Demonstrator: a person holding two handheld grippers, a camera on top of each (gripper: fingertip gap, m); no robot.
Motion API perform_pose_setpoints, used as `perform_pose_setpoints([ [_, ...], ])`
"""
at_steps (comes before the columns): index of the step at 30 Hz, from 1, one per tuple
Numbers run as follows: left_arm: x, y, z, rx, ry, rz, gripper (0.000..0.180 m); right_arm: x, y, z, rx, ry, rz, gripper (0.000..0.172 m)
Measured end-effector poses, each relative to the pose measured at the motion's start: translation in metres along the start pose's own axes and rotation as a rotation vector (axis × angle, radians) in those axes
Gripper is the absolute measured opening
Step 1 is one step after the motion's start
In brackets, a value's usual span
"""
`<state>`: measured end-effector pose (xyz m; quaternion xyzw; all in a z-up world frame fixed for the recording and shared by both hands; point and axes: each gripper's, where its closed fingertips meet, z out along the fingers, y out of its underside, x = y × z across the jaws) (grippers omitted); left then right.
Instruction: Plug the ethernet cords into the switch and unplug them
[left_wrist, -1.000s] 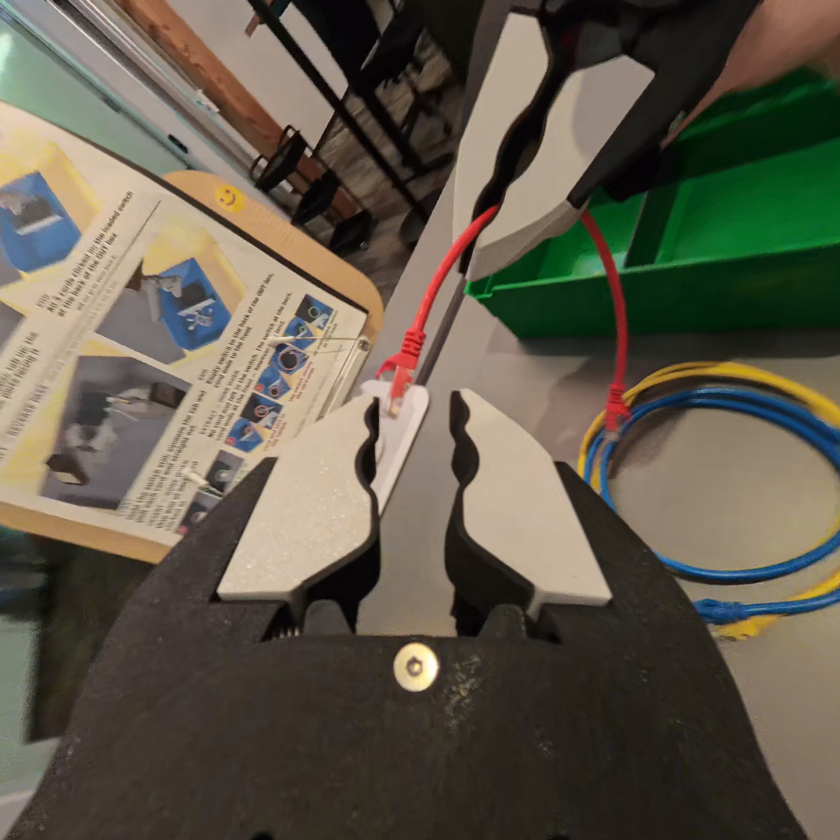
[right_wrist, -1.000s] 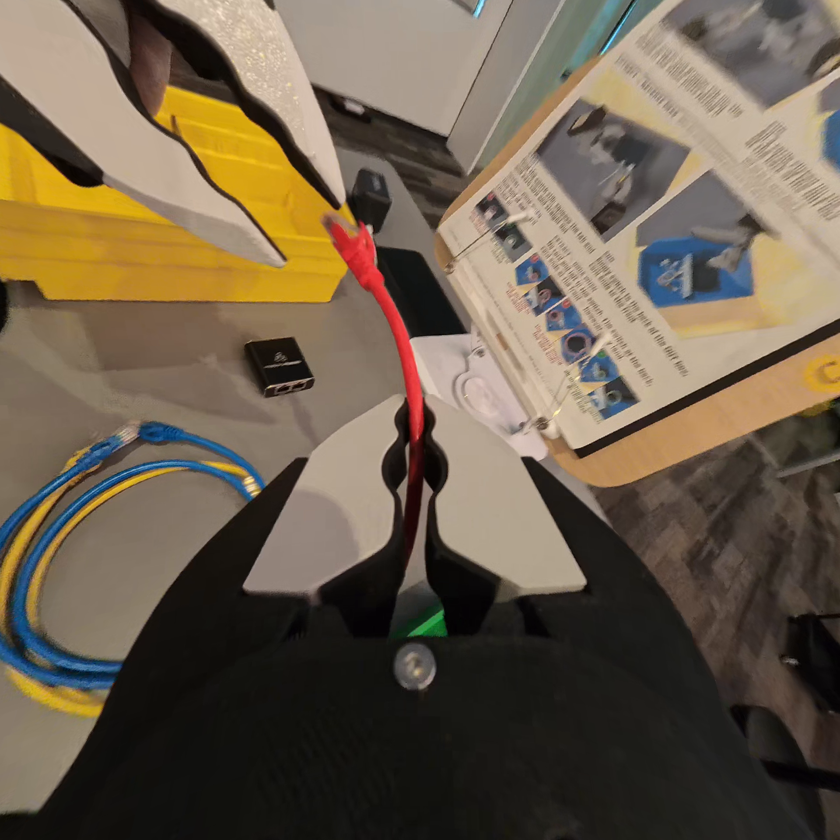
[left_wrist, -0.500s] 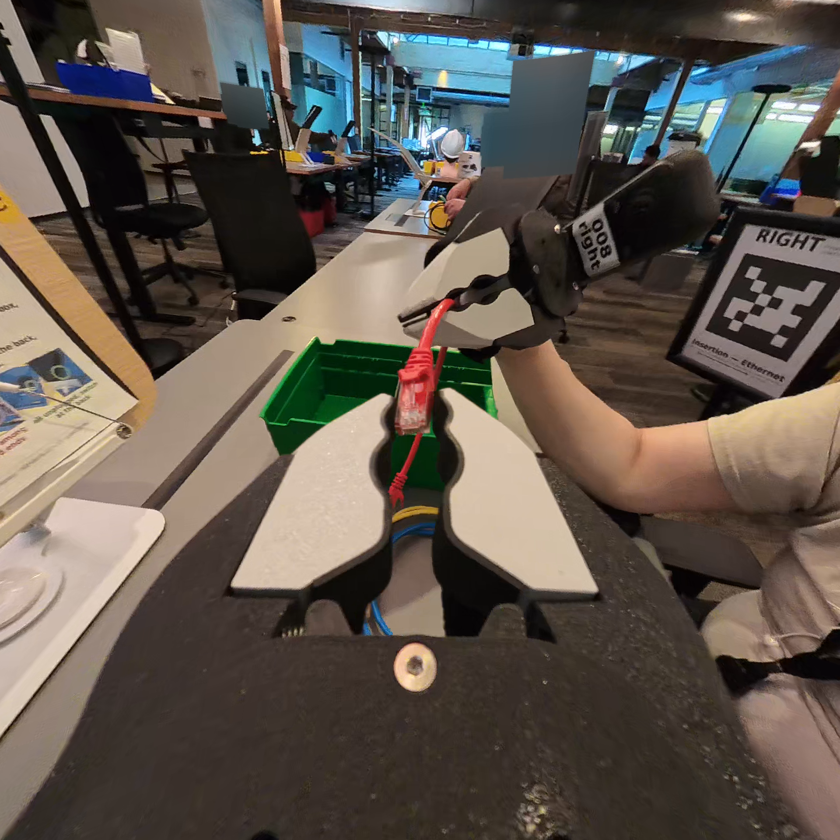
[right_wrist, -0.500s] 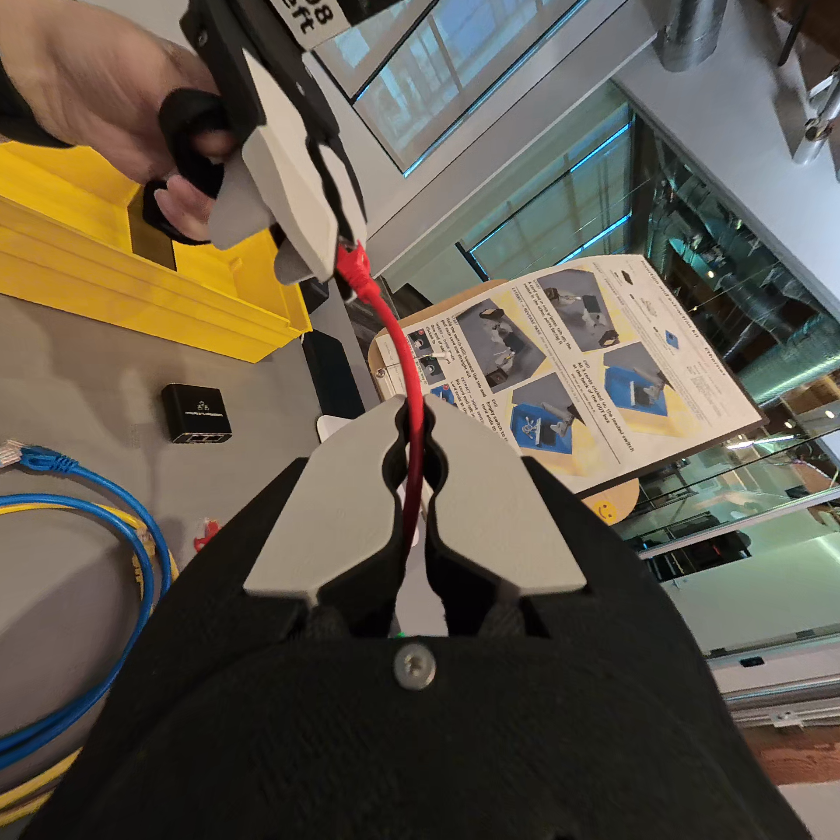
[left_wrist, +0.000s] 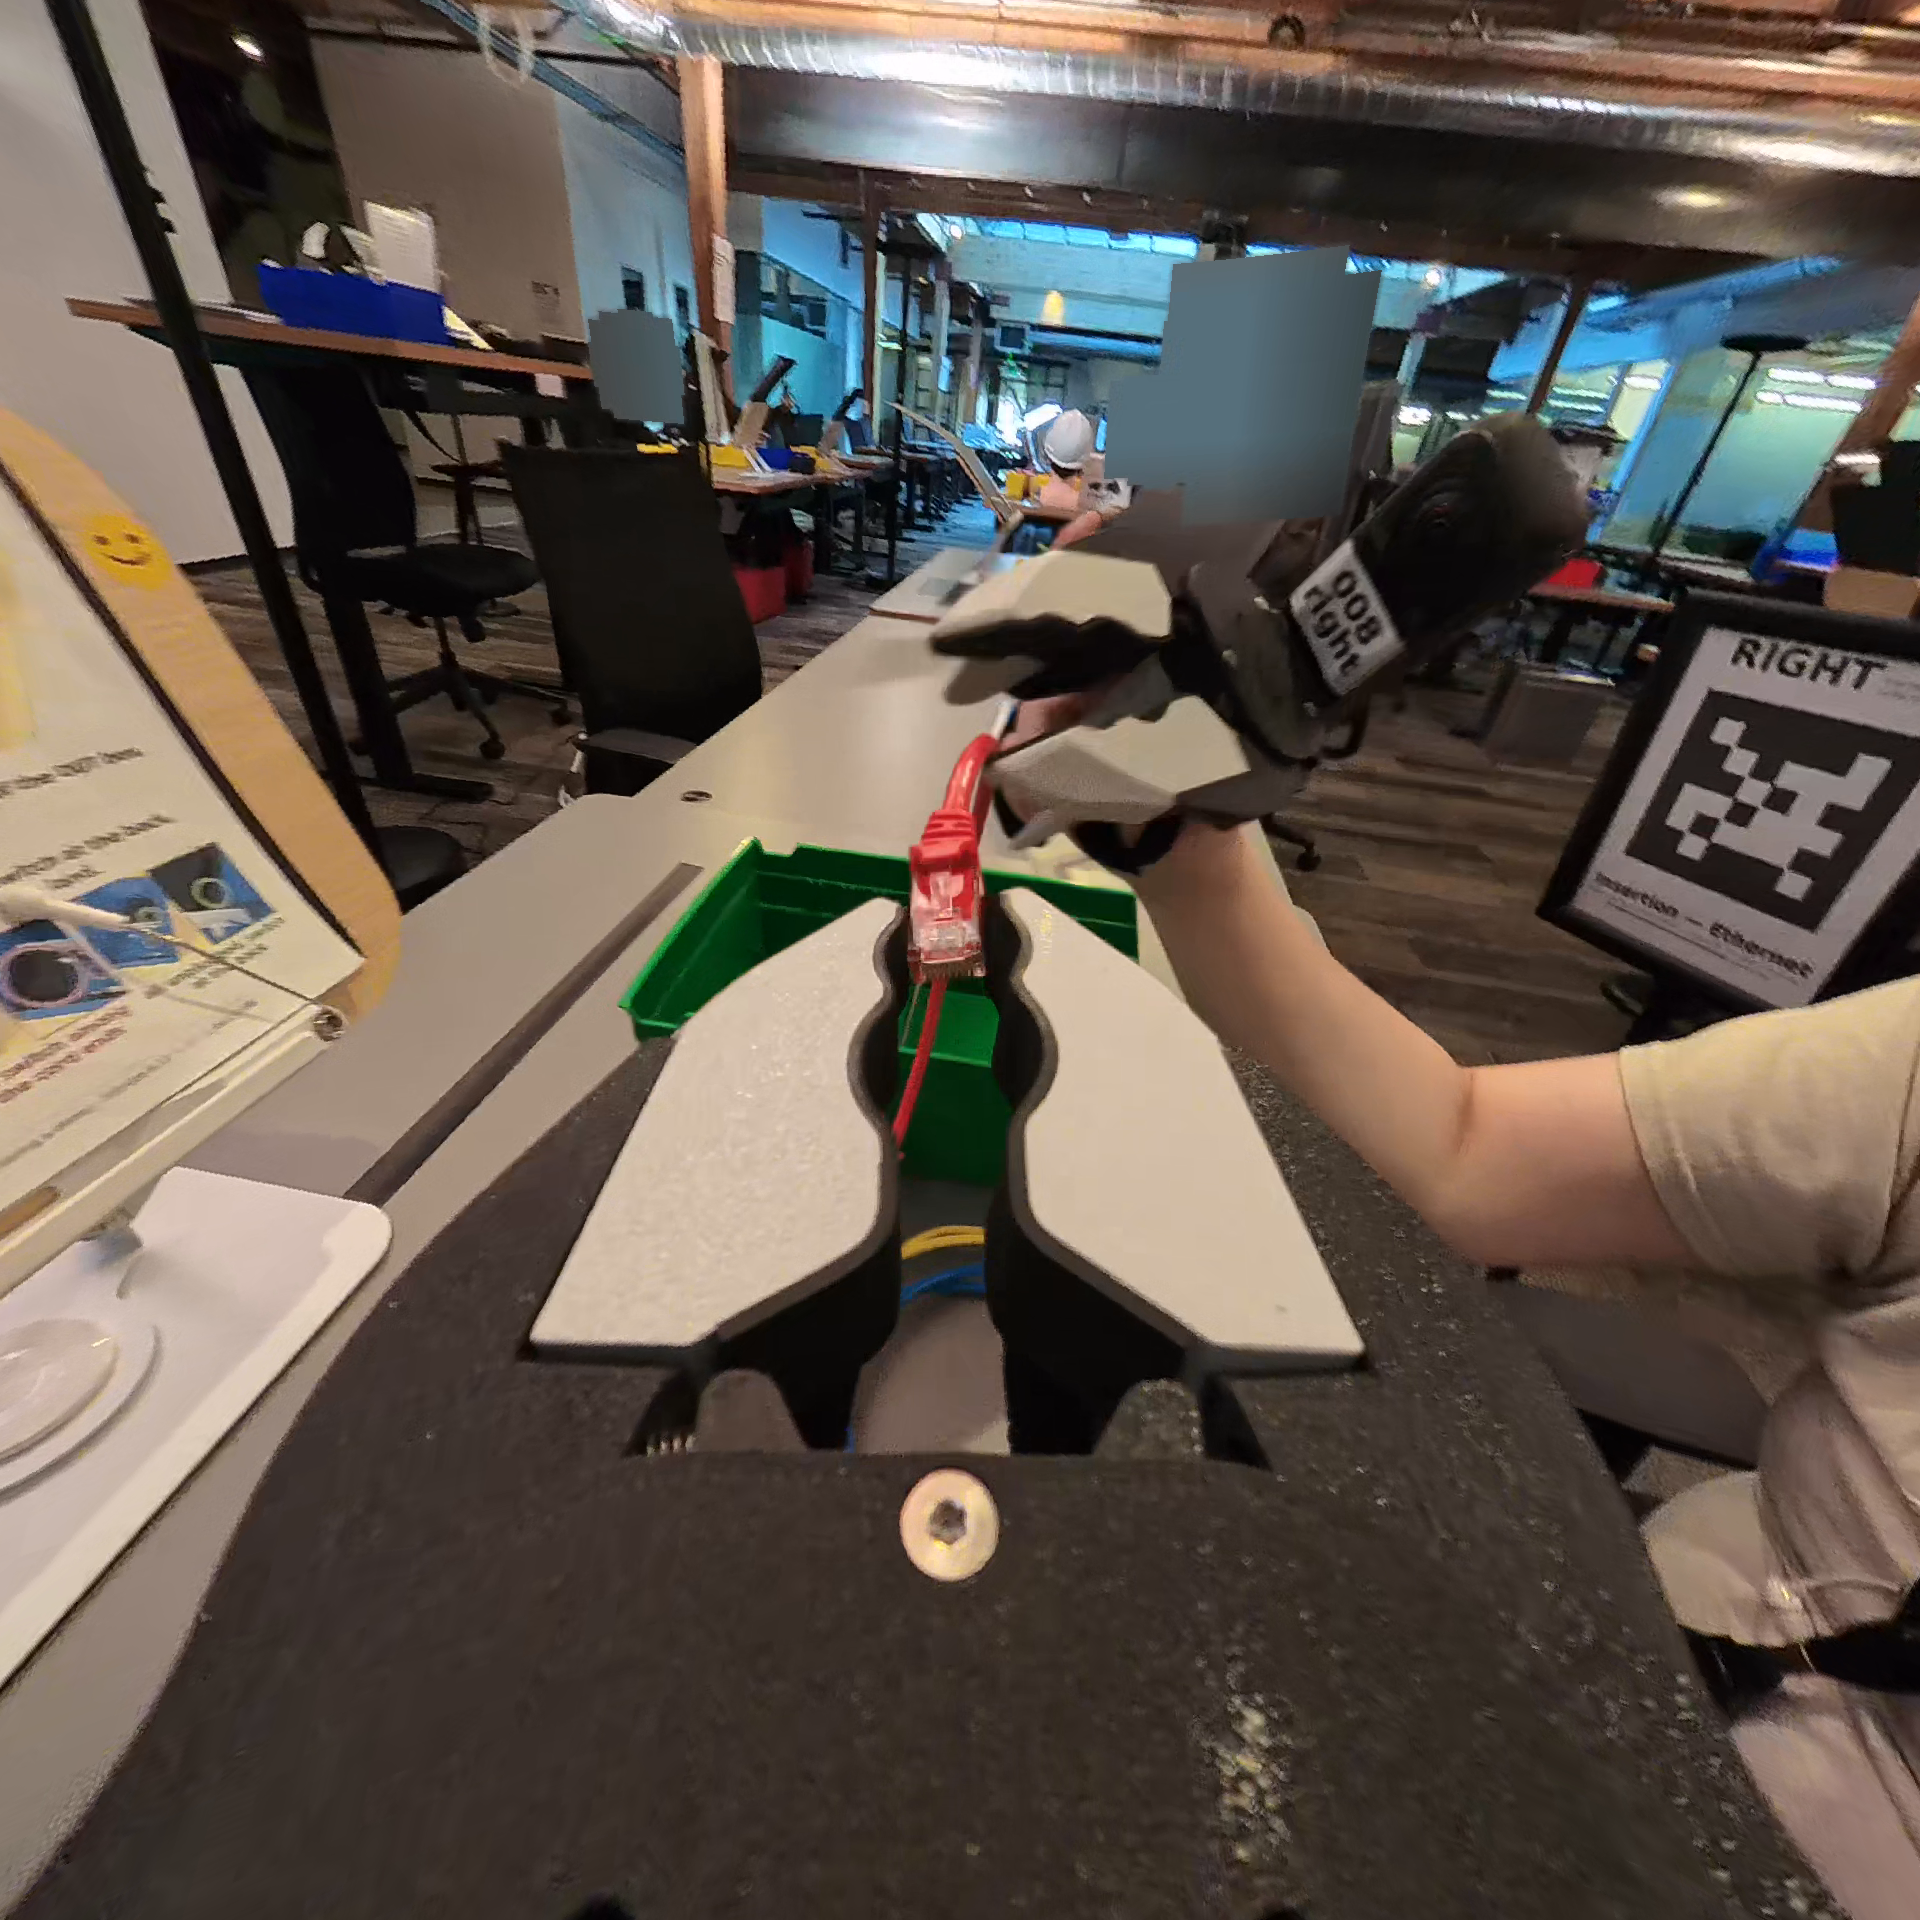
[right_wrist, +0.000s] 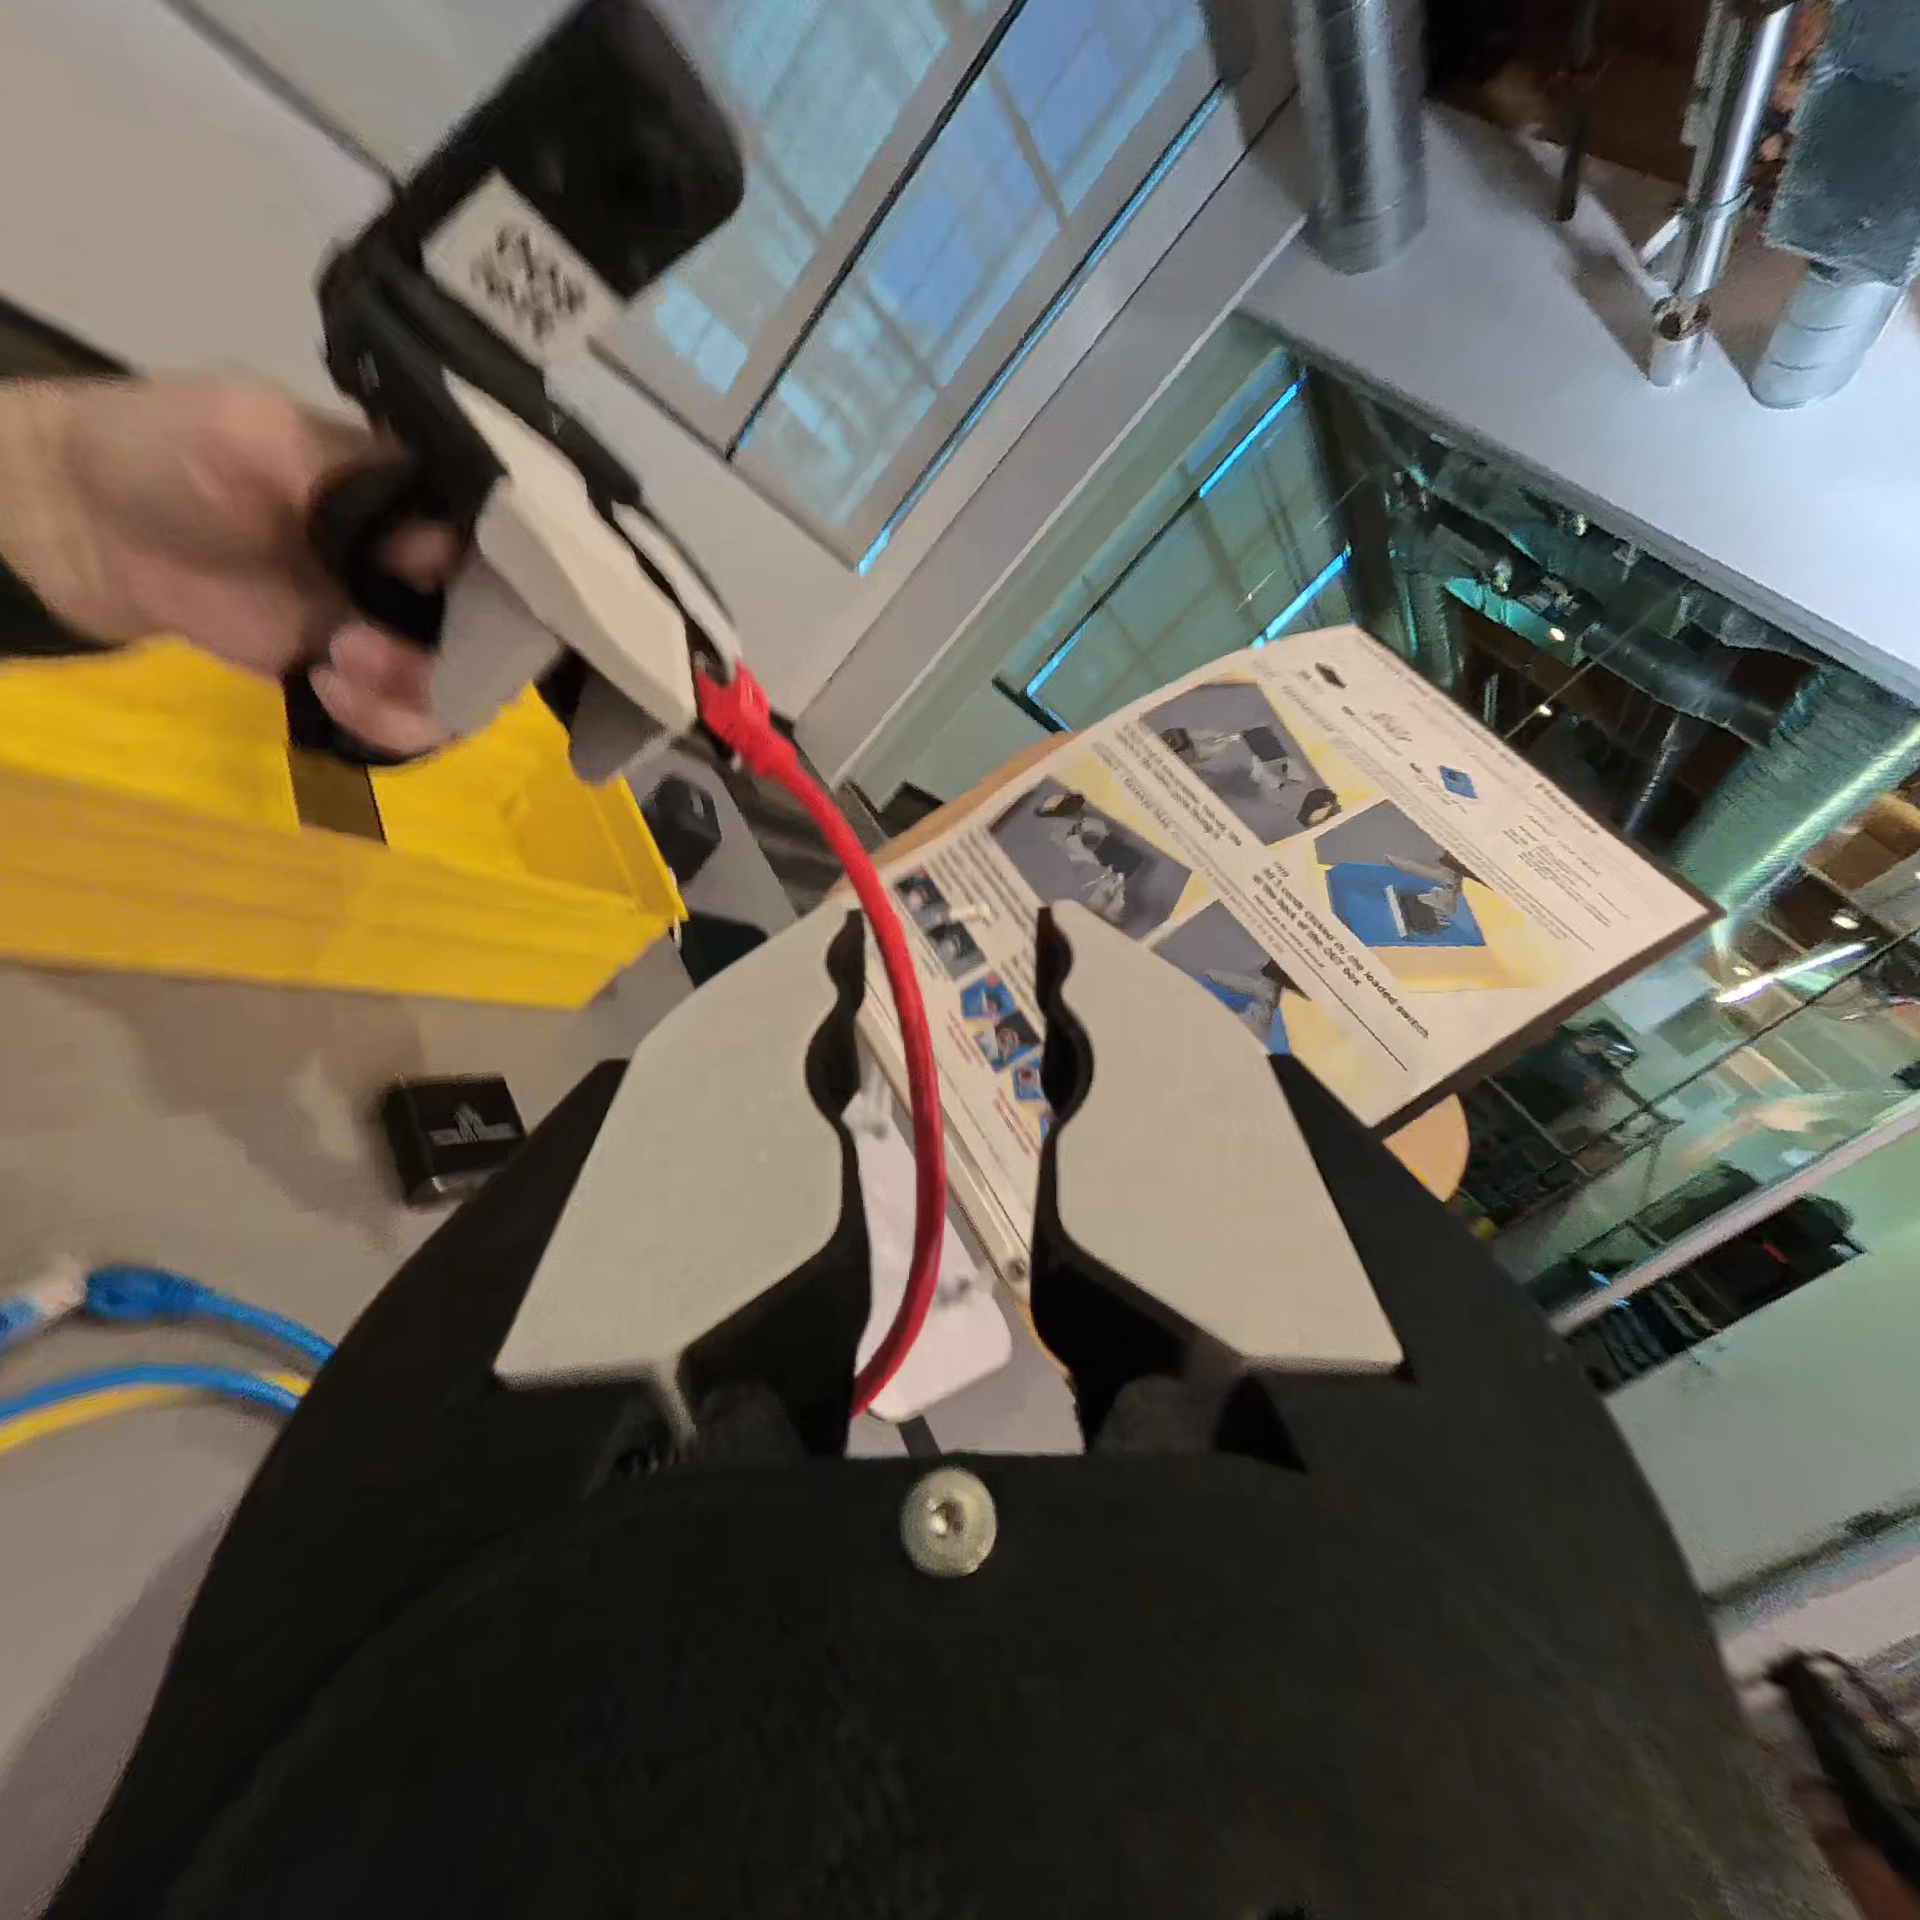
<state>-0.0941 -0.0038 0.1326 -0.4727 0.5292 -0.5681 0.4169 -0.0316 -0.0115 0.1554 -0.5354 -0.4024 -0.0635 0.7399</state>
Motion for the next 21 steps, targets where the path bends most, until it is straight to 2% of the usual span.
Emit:
perform_pose_setpoints([
  [2,-0.005,-0.005,-0.005,0.031,-0.021,-0.005,0.013,-0.005,-0.025,-0.008,0.098,-0.058,0.089,0.03],
  [4,-0.007,-0.01,-0.012,0.062,-0.018,-0.017,0.012,-0.039,-0.05,-0.015,0.191,-0.301,0.197,0.008],
  [5,-0.009,-0.012,-0.014,0.072,-0.026,-0.017,0.012,-0.057,-0.058,-0.015,0.206,-0.435,0.279,0.005],
  [7,-0.012,-0.014,-0.018,0.072,-0.057,0.005,0.013,-0.085,-0.059,-0.002,0.164,-0.601,0.447,0.022],
  [9,-0.012,-0.015,-0.02,0.071,-0.077,0.021,0.012,-0.108,-0.049,0.018,0.1,-0.711,0.599,0.025],
  [12,-0.009,-0.018,-0.021,0.083,-0.074,0.033,0.012,-0.116,-0.014,0.061,-0.031,-0.649,0.841,0.037],
  [14,-0.004,-0.018,-0.021,0.072,-0.06,0.05,0.012,-0.112,-0.005,0.075,0.026,-0.602,0.945,0.054],
  [15,-0.003,-0.018,-0.021,0.064,-0.056,0.061,0.012,-0.104,-0.006,0.078,0.094,-0.562,0.975,0.057],
  [18,0.004,-0.015,-0.02,0.033,-0.025,0.085,0.012,-0.079,-0.018,0.069,0.299,-0.447,0.942,0.045],
  [21,0.01,-0.012,-0.019,0.015,0.013,0.1,0.012,-0.067,-0.034,0.053,0.417,-0.411,0.867,0.032],
])
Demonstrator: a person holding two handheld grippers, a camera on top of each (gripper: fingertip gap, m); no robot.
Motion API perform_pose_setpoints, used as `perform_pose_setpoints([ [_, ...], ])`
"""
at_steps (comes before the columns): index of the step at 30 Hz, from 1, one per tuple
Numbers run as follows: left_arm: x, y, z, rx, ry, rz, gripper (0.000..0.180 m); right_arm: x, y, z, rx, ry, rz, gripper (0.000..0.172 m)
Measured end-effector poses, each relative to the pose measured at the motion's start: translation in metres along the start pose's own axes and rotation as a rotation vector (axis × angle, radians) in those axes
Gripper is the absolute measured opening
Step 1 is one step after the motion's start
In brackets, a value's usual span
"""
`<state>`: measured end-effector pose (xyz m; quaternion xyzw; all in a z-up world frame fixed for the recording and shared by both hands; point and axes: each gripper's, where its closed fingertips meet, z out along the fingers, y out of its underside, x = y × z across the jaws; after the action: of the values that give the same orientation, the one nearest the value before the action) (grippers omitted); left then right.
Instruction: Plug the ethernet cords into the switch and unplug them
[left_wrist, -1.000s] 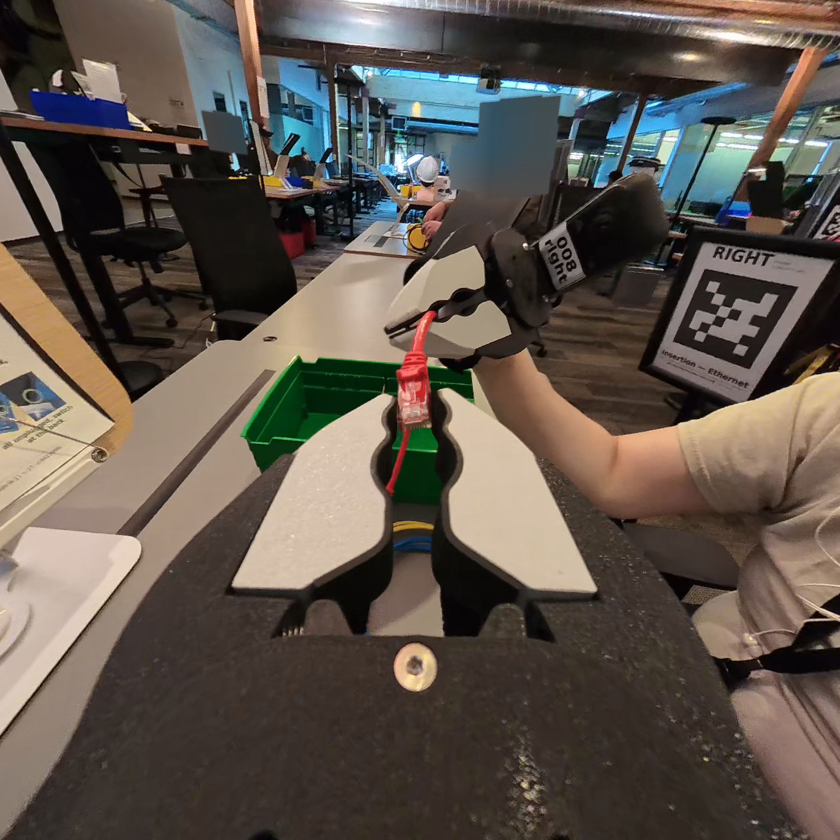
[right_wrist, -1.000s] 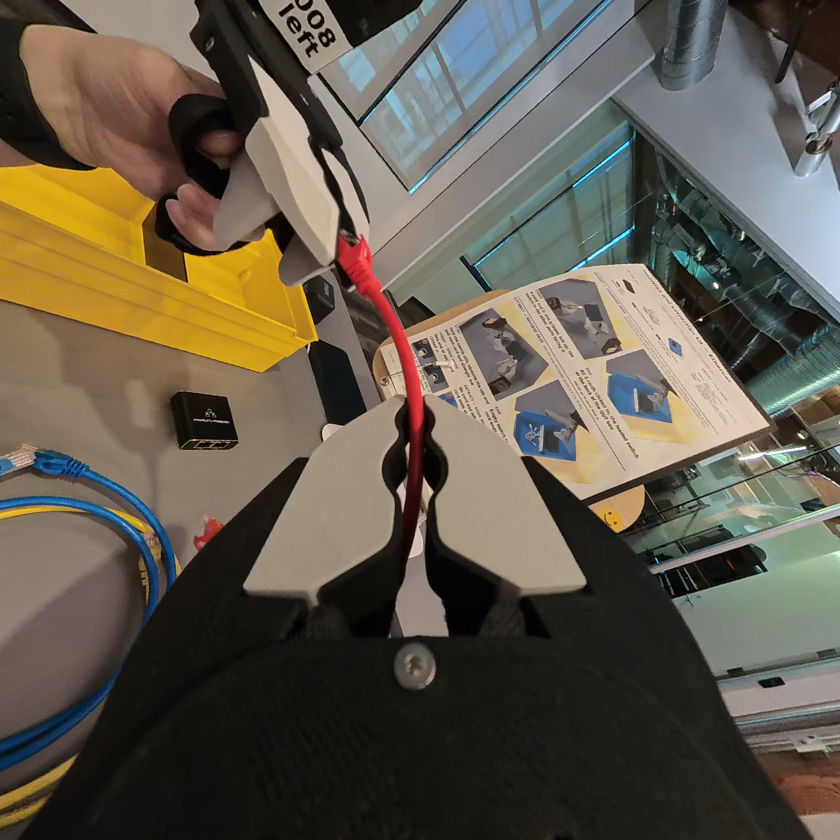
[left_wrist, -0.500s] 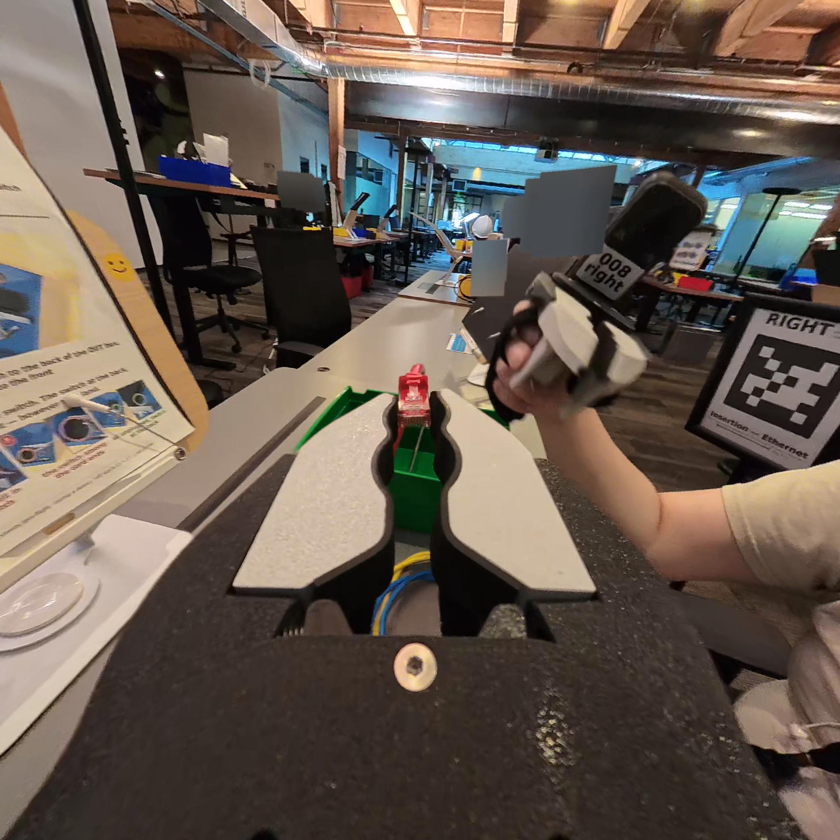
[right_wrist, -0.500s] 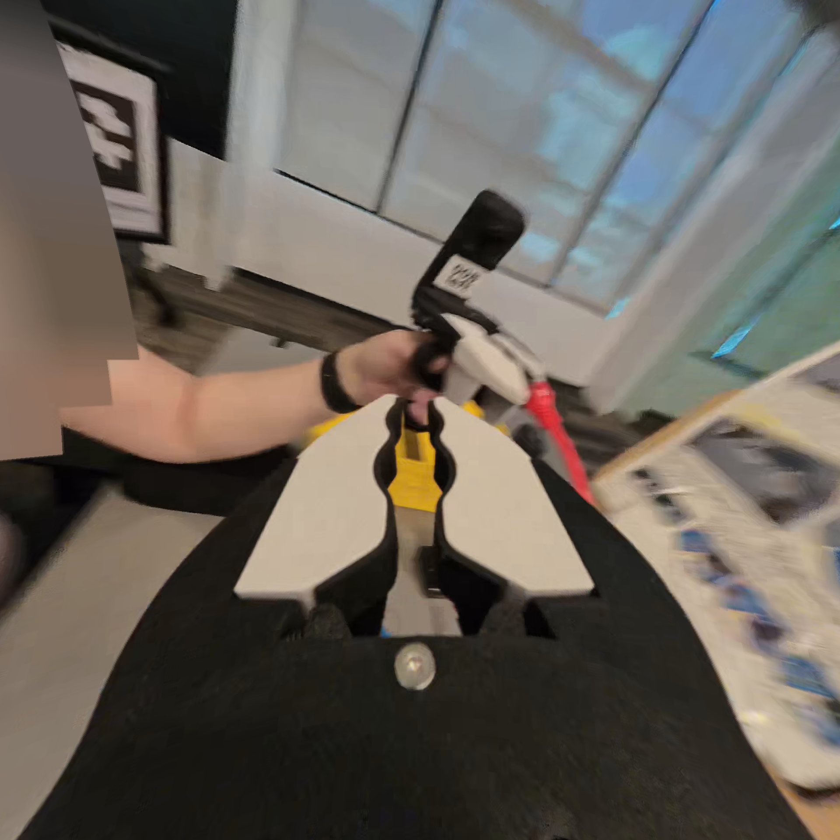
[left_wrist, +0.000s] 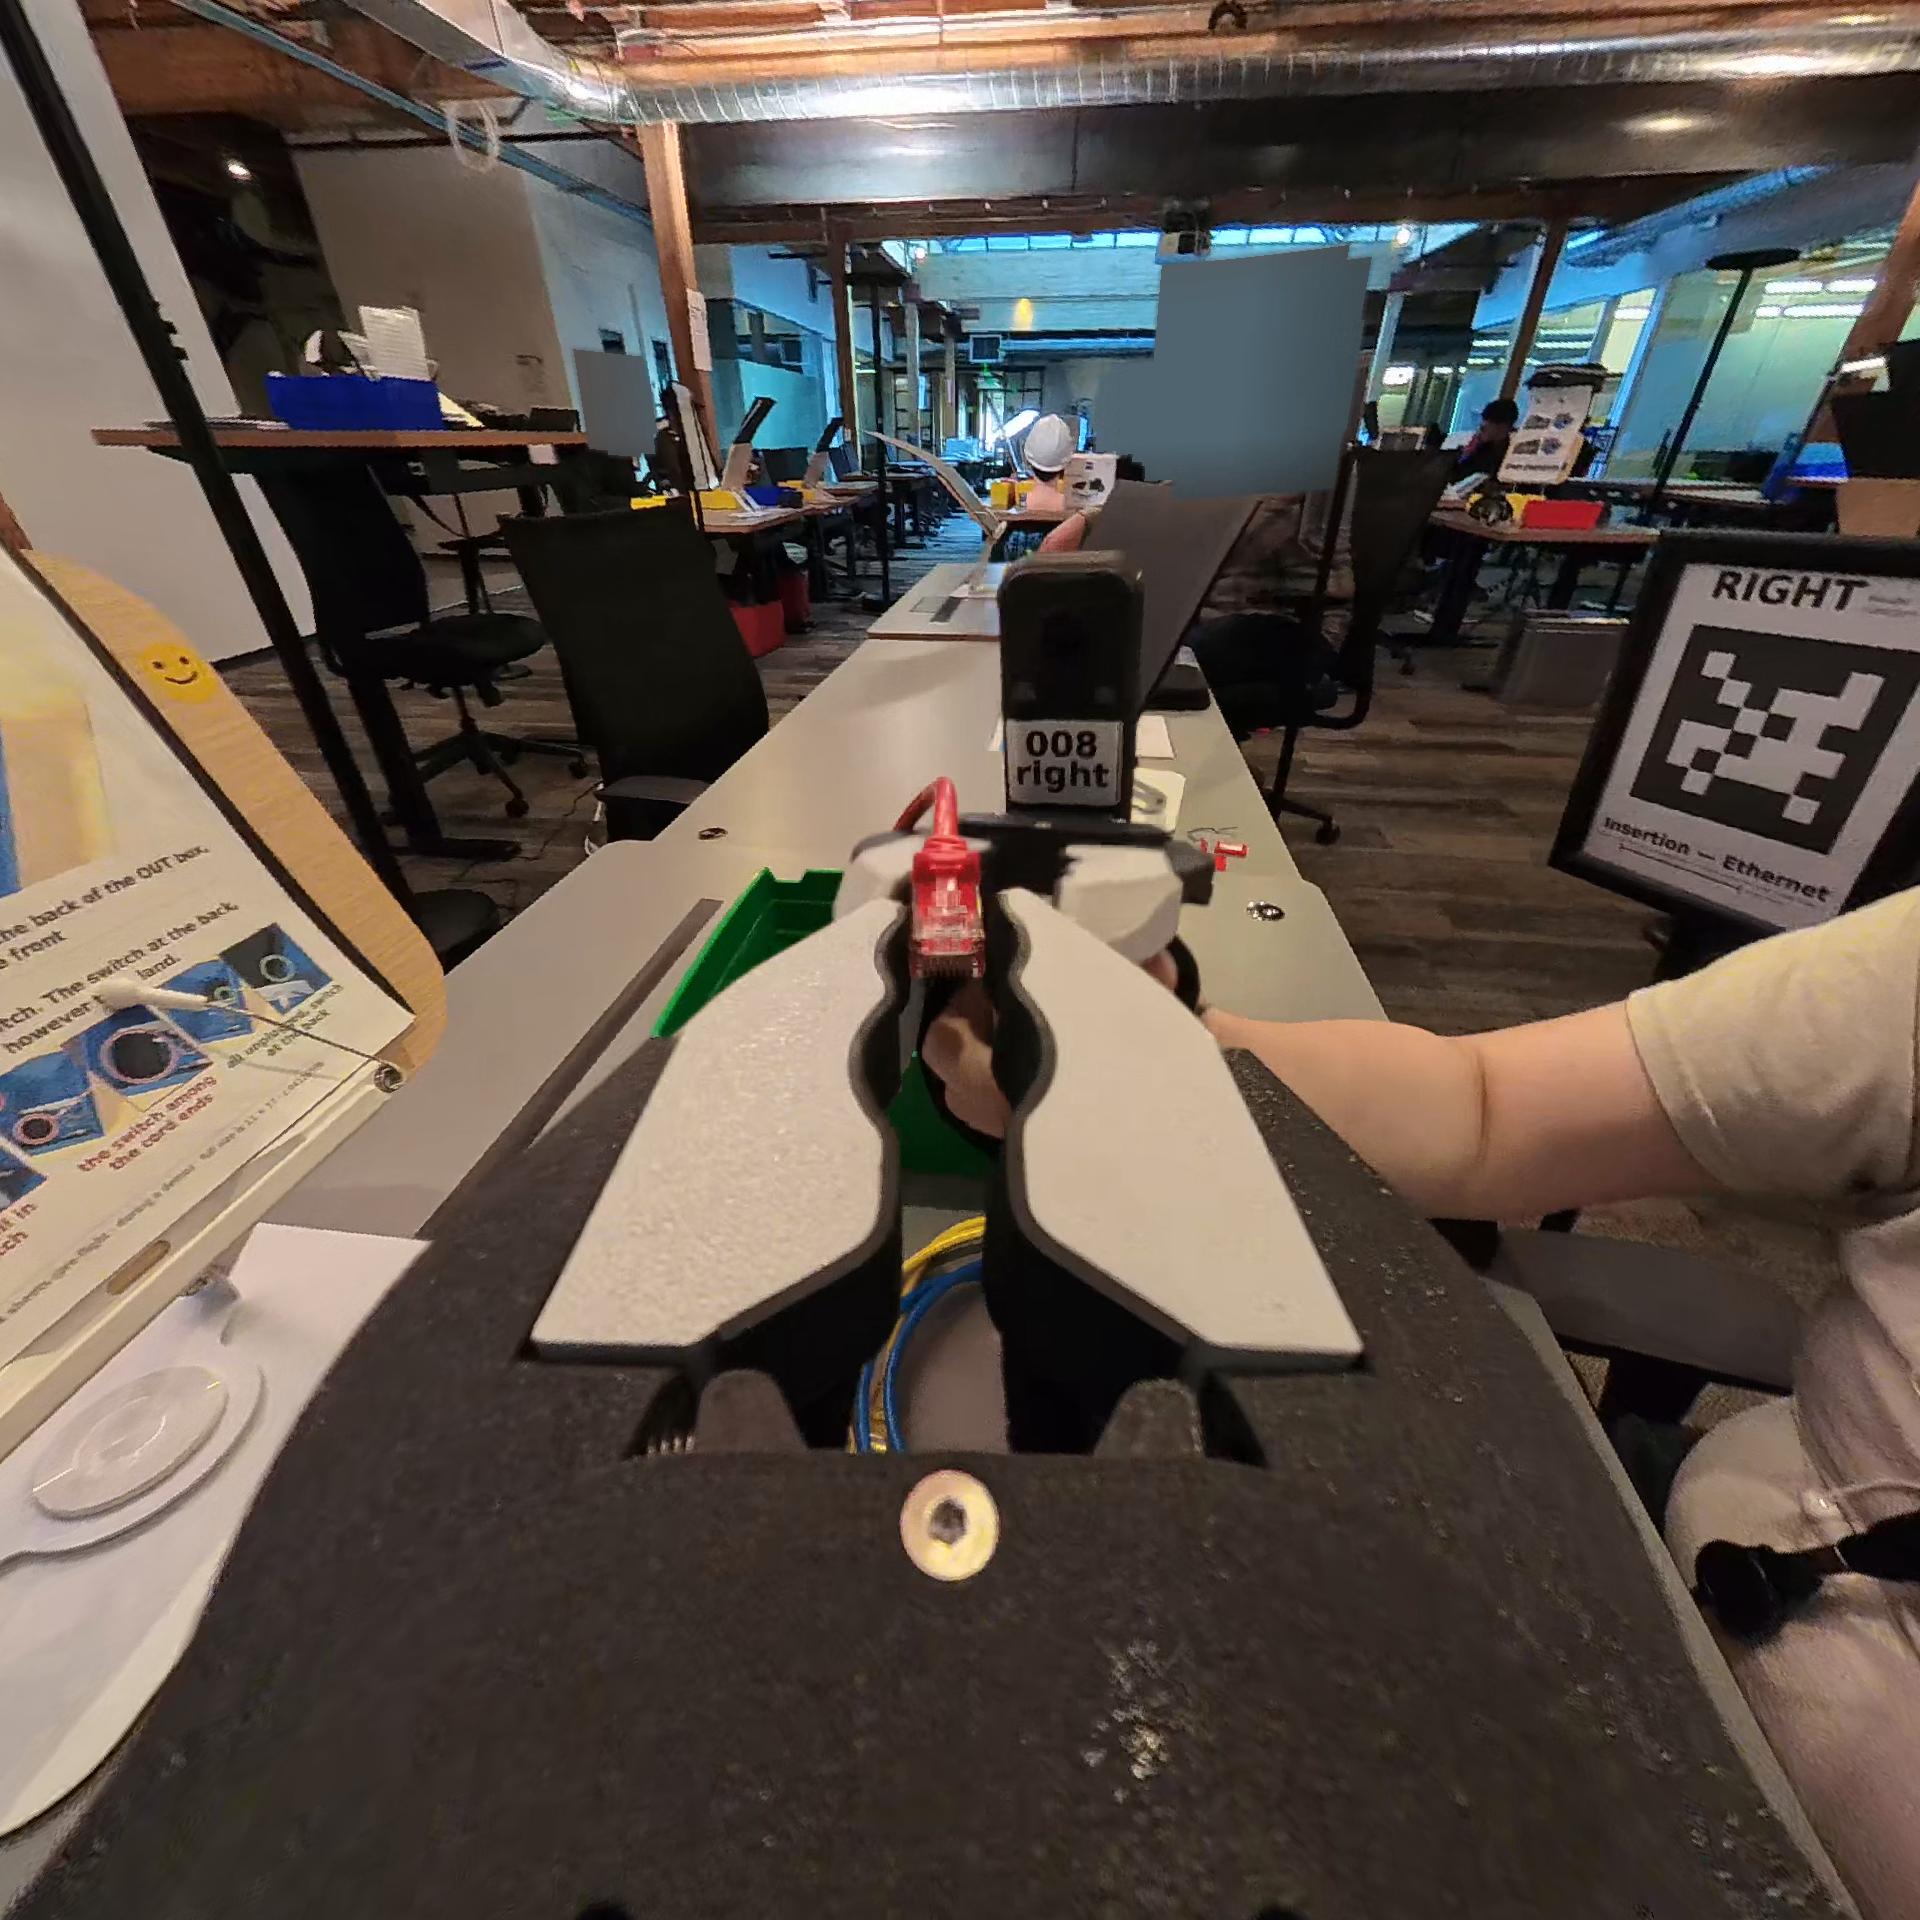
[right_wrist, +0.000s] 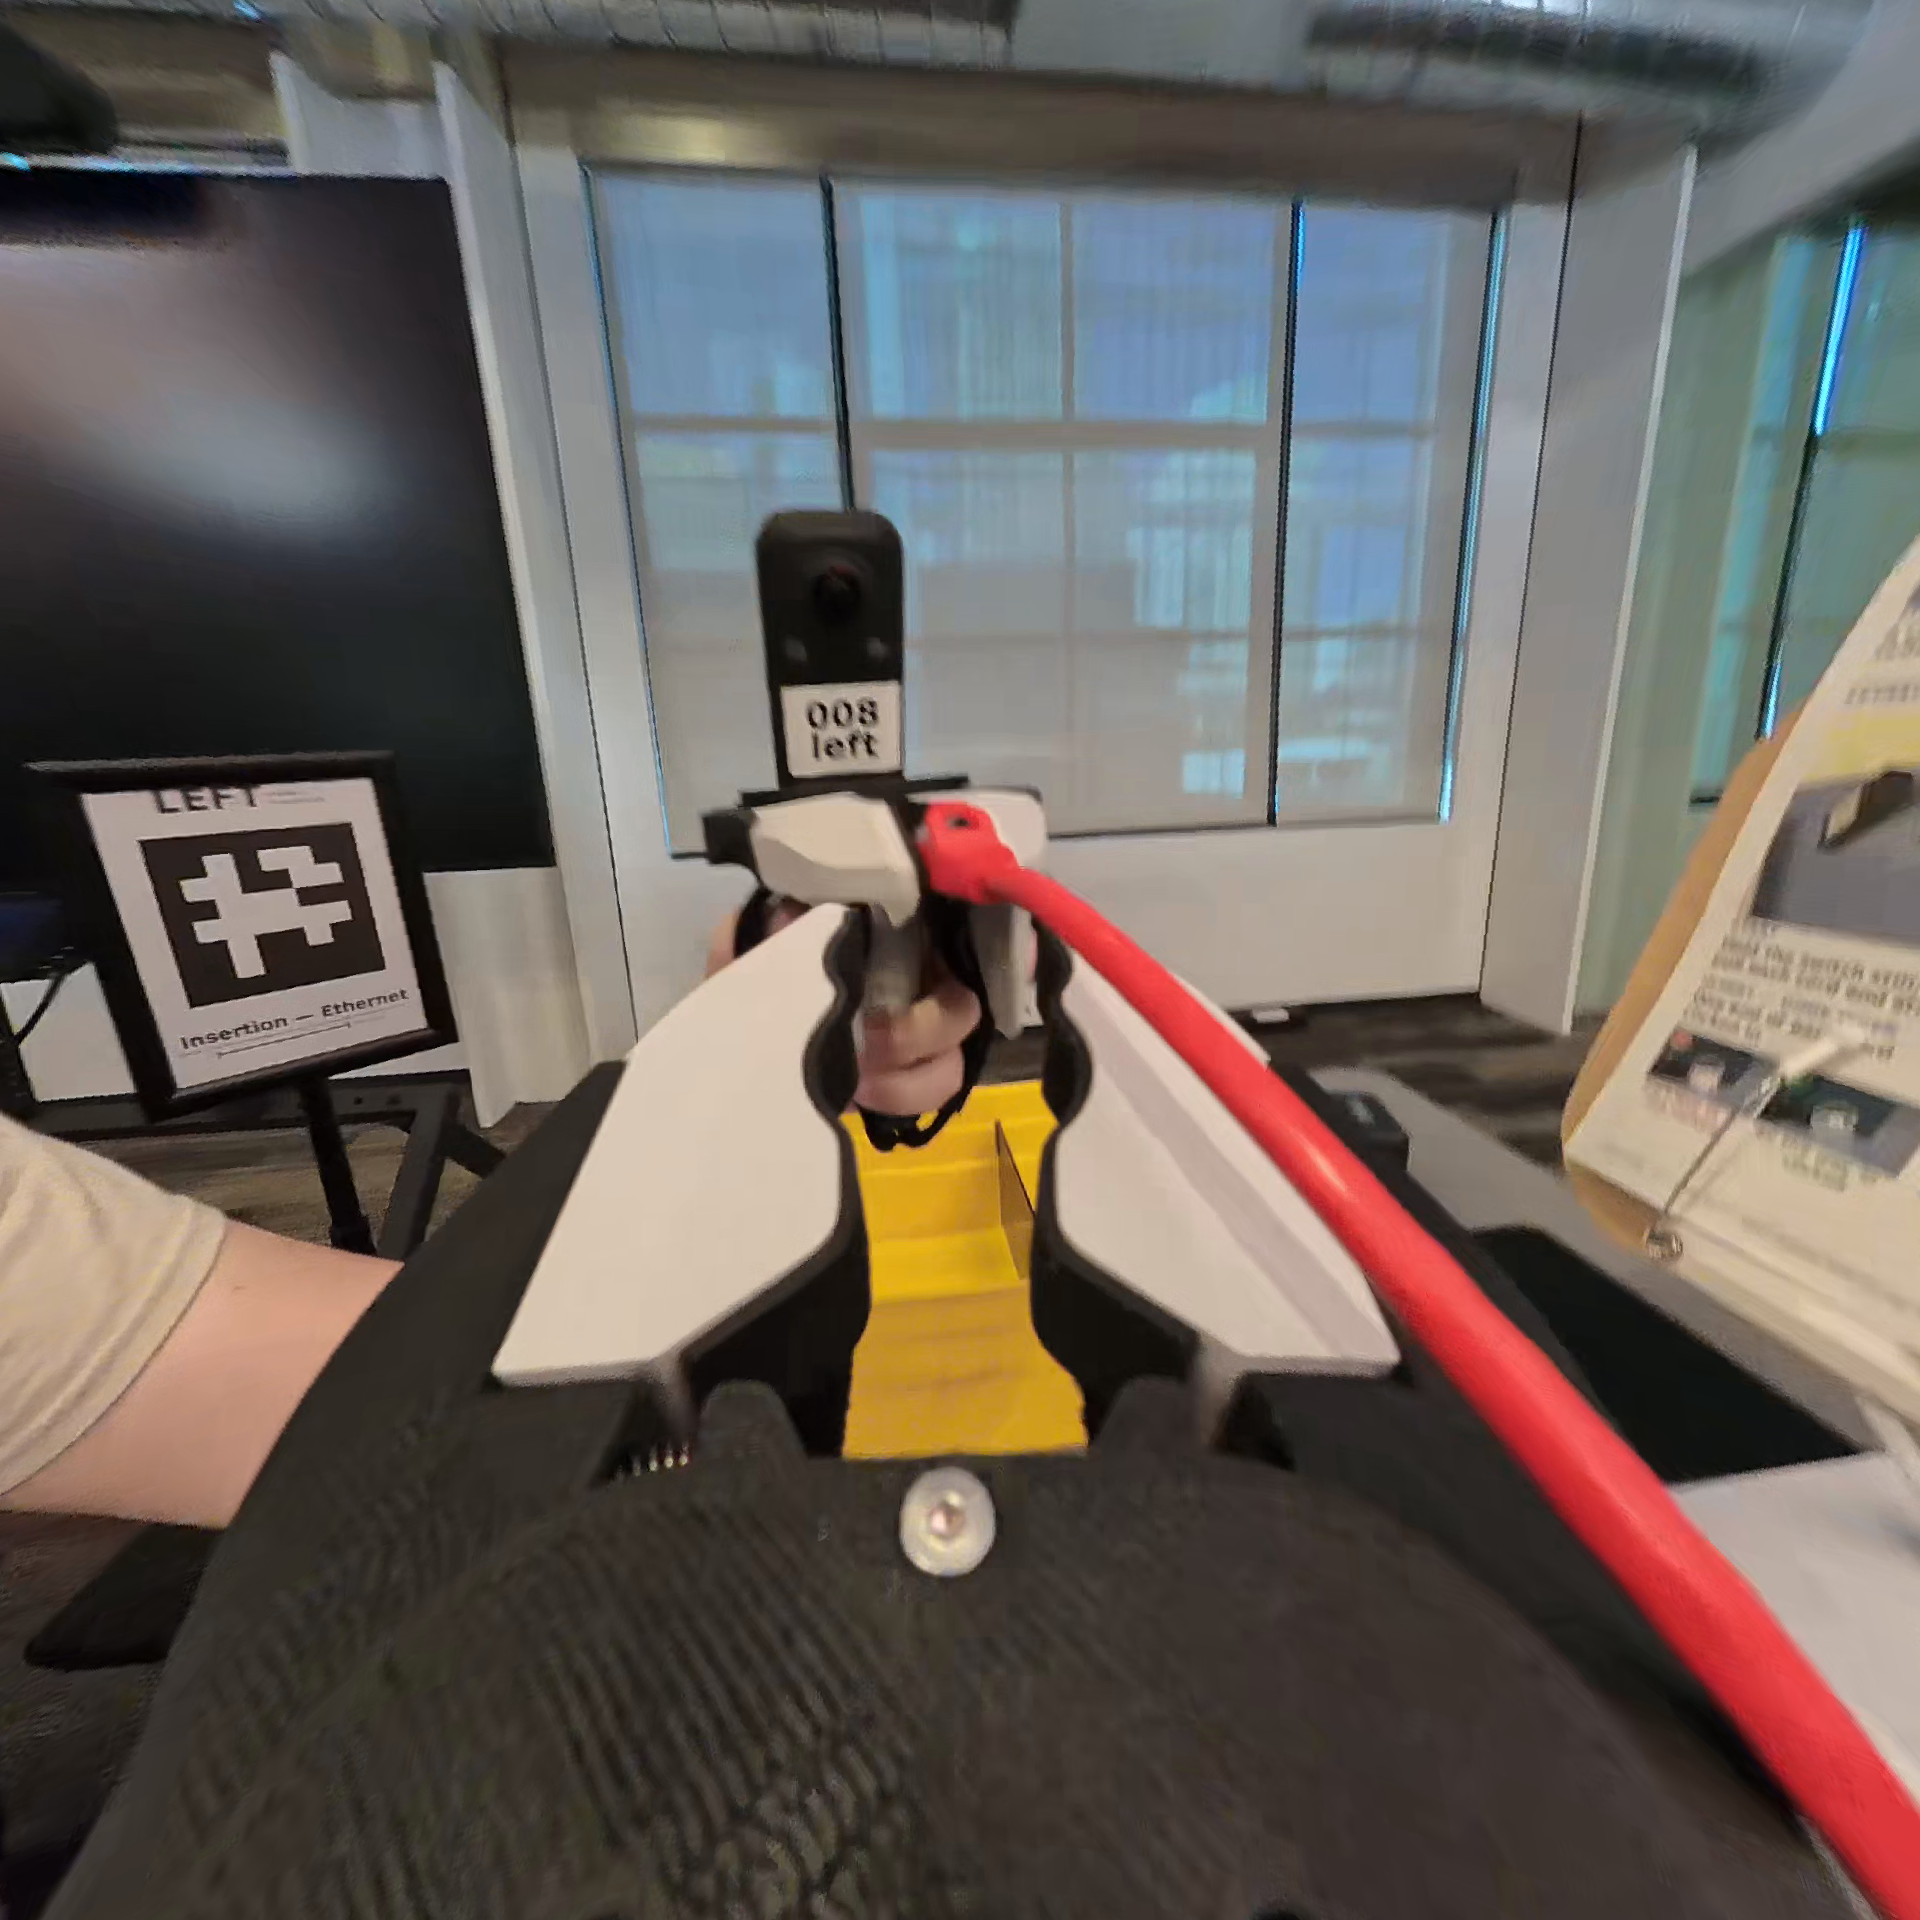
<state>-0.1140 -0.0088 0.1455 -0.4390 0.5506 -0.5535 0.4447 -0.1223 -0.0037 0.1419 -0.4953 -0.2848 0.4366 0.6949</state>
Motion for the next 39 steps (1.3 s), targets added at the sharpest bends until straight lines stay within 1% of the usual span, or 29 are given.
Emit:
perform_pose_setpoints([
  [2,0.003,0.003,0.001,-0.021,0.013,0.017,0.012,-0.006,-0.009,-0.004,0.028,-0.02,-0.022,0.027],
  [3,0.006,0.003,0.001,-0.025,0.023,0.025,0.012,-0.006,-0.01,-0.005,0.027,-0.02,-0.028,0.024],
  [6,0.009,0.006,0.002,-0.05,0.027,0.043,0.012,-0.009,-0.011,-0.007,0.018,-0.034,-0.042,0.022],
  [9,0.012,0.006,0.003,-0.055,0.041,0.039,0.012,-0.007,-0.012,-0.007,0.036,-0.027,-0.039,0.013],
  [11,0.012,0.006,0.002,-0.056,0.045,0.026,0.012,-0.008,-0.012,-0.007,0.046,-0.03,-0.035,0.014],
  [13,0.012,0.008,0.002,-0.065,0.051,0.009,0.012,-0.012,-0.015,-0.008,0.074,-0.053,-0.047,0.025],
  [17,0.016,0.011,0.003,-0.083,0.083,-0.008,0.012,-0.017,-0.014,-0.009,0.065,-0.068,-0.123,0.03],
  [20,0.022,0.013,0.004,-0.103,0.107,0.002,0.012,-0.023,-0.017,-0.01,0.092,-0.084,-0.151,0.028],
  [21,0.023,0.013,0.004,-0.106,0.109,0.003,0.012,-0.023,-0.018,-0.01,0.099,-0.084,-0.153,0.026],
  [23,0.026,0.014,0.004,-0.116,0.122,0.011,0.012,-0.024,-0.018,-0.012,0.109,-0.074,-0.177,0.011],
  [24,0.027,0.013,0.004,-0.115,0.127,0.012,0.012,-0.024,-0.018,-0.012,0.11,-0.069,-0.201,0.01],
  [29,0.029,0.015,0.004,-0.135,0.136,0.004,0.012,-0.026,-0.015,-0.014,0.054,-0.08,-0.25,0.011],
  [33,0.027,0.02,0.006,-0.157,0.127,0.002,0.012,-0.022,-0.011,-0.016,-0.003,-0.059,-0.297,0.01],
  [37,0.024,0.026,0.006,-0.193,0.107,0.041,0.012,-0.021,-0.007,-0.016,-0.062,-0.054,-0.304,0.011],
  [39,0.024,0.026,0.007,-0.194,0.1,0.045,0.012,-0.021,-0.008,-0.016,-0.066,-0.032,-0.354,0.01],
])
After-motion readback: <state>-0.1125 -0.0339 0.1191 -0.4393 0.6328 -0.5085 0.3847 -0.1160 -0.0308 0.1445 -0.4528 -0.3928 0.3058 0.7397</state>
